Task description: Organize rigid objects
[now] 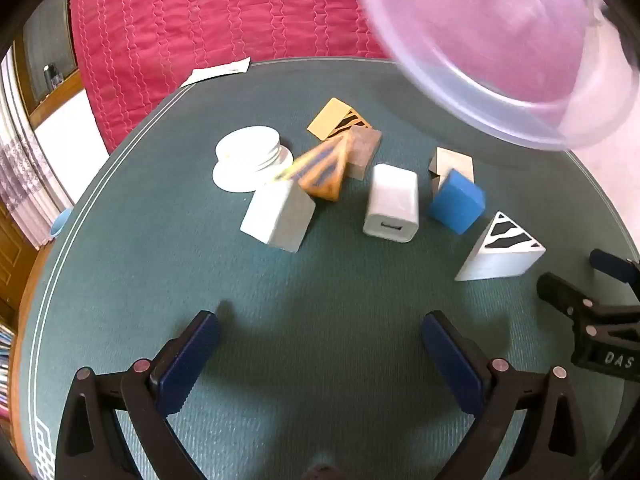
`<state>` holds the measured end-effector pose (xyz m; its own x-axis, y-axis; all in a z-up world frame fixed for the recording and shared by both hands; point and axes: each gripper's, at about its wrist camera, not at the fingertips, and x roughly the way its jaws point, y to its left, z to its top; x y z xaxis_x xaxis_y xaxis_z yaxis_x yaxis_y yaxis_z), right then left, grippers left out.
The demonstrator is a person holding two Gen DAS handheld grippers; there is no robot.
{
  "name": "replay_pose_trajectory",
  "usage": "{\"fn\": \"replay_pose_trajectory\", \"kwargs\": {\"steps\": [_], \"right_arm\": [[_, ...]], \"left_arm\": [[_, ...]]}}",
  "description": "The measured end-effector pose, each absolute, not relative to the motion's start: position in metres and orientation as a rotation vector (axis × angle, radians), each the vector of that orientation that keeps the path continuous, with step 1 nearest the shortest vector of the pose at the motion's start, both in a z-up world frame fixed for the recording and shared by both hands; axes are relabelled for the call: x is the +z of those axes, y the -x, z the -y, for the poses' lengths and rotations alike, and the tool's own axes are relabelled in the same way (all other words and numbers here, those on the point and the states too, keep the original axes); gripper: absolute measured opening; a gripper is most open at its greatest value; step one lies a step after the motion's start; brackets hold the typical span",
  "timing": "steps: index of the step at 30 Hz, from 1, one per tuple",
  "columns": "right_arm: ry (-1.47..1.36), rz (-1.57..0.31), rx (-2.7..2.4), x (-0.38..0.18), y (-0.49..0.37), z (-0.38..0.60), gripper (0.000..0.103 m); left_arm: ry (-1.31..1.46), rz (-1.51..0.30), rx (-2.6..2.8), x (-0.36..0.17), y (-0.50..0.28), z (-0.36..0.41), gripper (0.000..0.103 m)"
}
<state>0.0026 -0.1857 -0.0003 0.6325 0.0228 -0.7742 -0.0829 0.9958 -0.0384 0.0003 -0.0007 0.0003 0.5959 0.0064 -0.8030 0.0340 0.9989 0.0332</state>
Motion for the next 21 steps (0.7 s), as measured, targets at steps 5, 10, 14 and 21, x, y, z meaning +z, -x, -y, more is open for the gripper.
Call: {"fn": "replay_pose_trajectory", "kwargs": {"steps": [5,10,14,21], "right_arm": [[0.071,-0.884,0.061,0.0,-0.003,0.186,0.103],[0.072,-0.884,0.061,0.0,-0.003,0.186,0.103],[0.073,-0.885,0.061,0.0,-0.003,0.186,0.103],[0.072,-0.884,0.061,0.001,-0.004,0.187,0.103]], "left_arm": [[-0.034,-0.911,-0.013,-0.001,-0.001,0.002,0.103],[-0.023,-0.898,-0.011,-0.001,0.004,0.003,0.103],[-0.027,-0.903,-0.02,0.0,0.005,-0.001,0.103],[-0.027,-0.904,-0.021,-0.001,0.006,-0.003,0.103]]}}
